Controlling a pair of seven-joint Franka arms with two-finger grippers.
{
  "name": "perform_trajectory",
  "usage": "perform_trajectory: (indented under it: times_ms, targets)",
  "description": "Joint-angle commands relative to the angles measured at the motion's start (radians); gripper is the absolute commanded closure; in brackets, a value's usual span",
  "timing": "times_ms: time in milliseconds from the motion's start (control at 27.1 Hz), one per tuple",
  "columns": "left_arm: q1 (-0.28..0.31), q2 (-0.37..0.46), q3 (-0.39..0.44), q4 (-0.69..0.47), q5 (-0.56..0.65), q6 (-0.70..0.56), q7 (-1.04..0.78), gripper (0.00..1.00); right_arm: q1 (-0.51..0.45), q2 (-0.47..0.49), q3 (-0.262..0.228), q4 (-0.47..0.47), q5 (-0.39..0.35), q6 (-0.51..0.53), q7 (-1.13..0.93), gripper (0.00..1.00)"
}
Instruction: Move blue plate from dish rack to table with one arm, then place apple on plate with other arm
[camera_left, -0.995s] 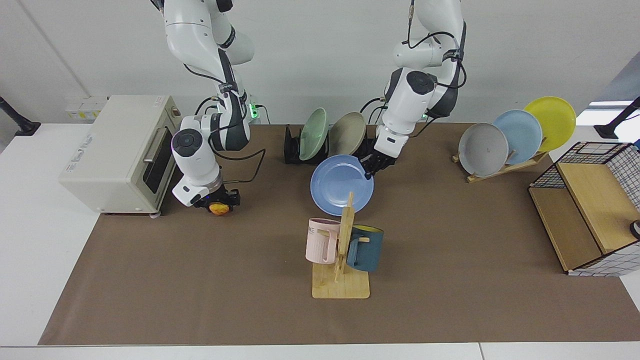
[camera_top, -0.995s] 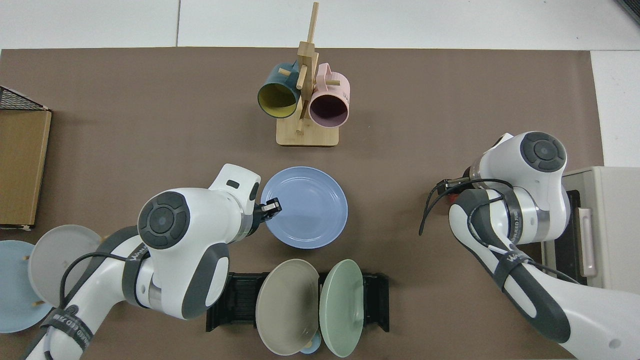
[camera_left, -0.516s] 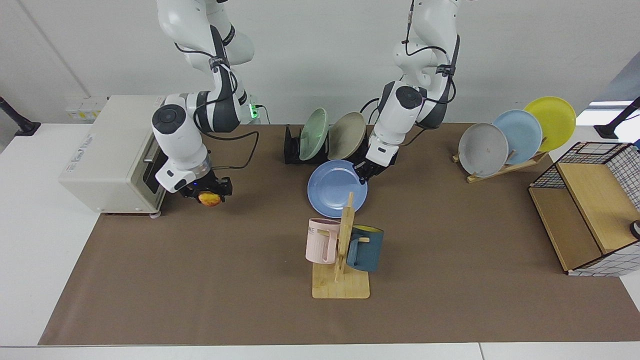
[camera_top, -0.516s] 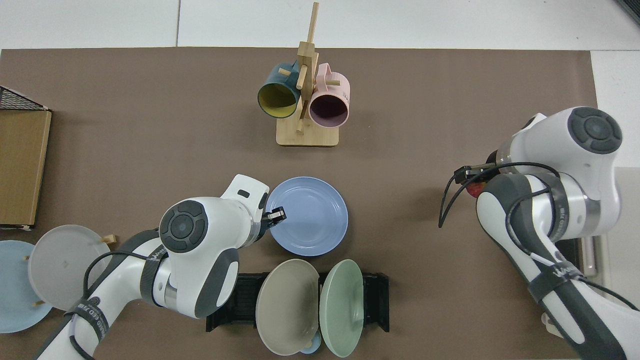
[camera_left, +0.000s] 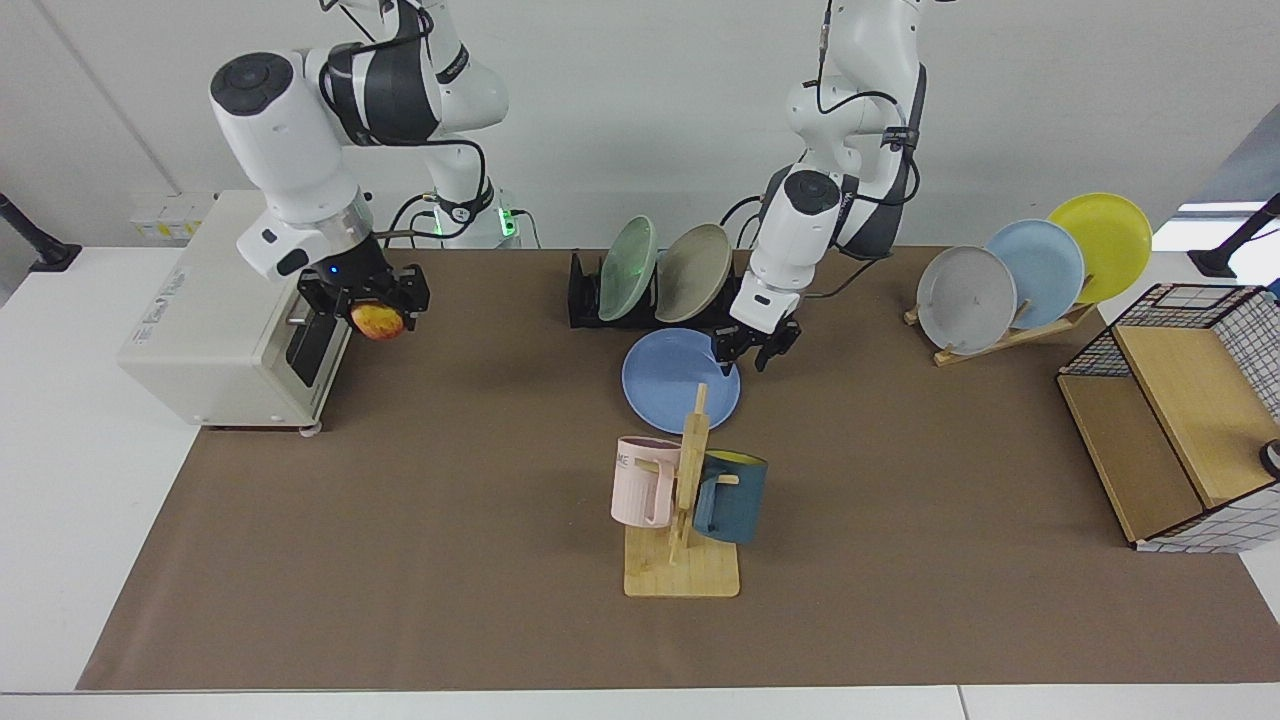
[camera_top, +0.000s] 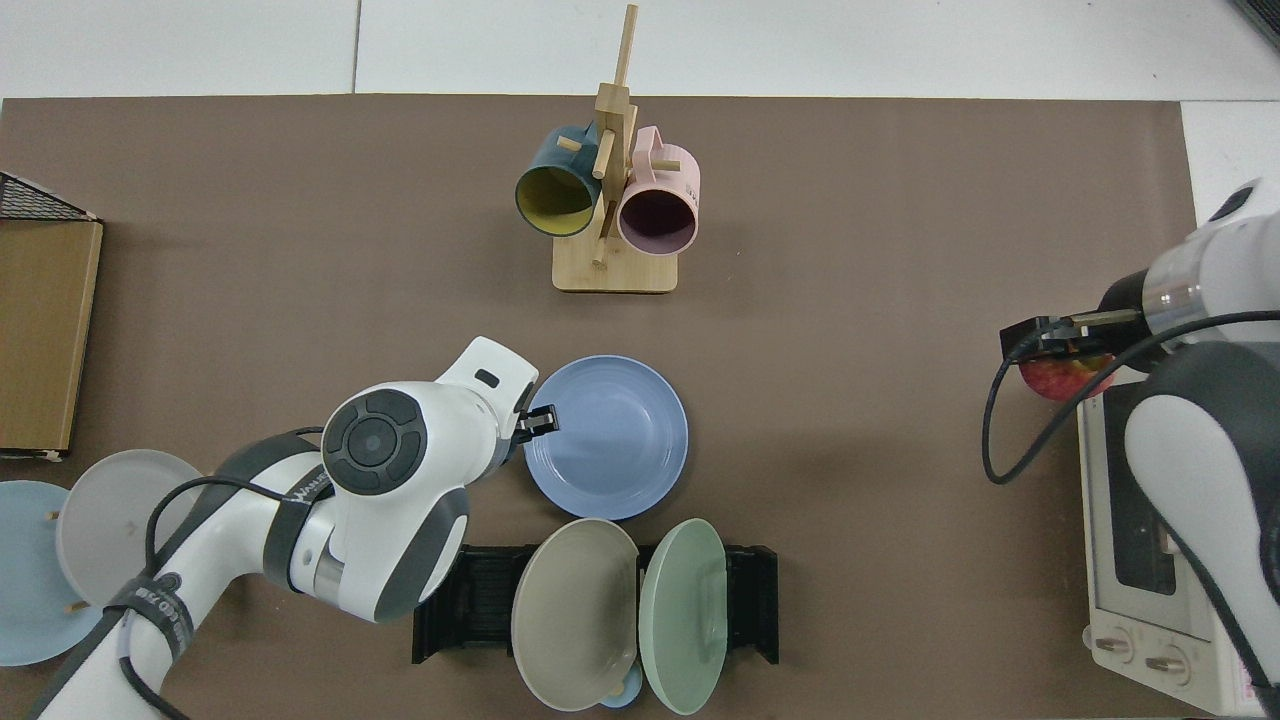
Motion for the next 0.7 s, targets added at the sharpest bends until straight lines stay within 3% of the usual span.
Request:
perform_trajectory:
  times_ms: [0,295,442,663]
  targets:
    - [0.006,-0.007,0.048,0.122,0.087,-0.186,0.032,0.00,-0.021,-0.027,0.007,0.026,-0.018,-0.038,-0.028,1.00]
    - [0.041,-0.062,0.129,0.295,0.084,-0.464,0.181,0.00,0.012,-0.029,0.019,0.015,-0.018,-0.029,0.038,1.00]
    - [0.037,-0.064,0.192,0.399,0.082,-0.606,0.279,0.00,0.107,-0.014,0.019,0.015,-0.015,-0.021,0.187,1.00]
    - [0.041,-0.106,0.269,0.433,0.078,-0.671,0.373,0.00,0.256,0.026,0.021,0.020,-0.006,0.005,0.386,1.00]
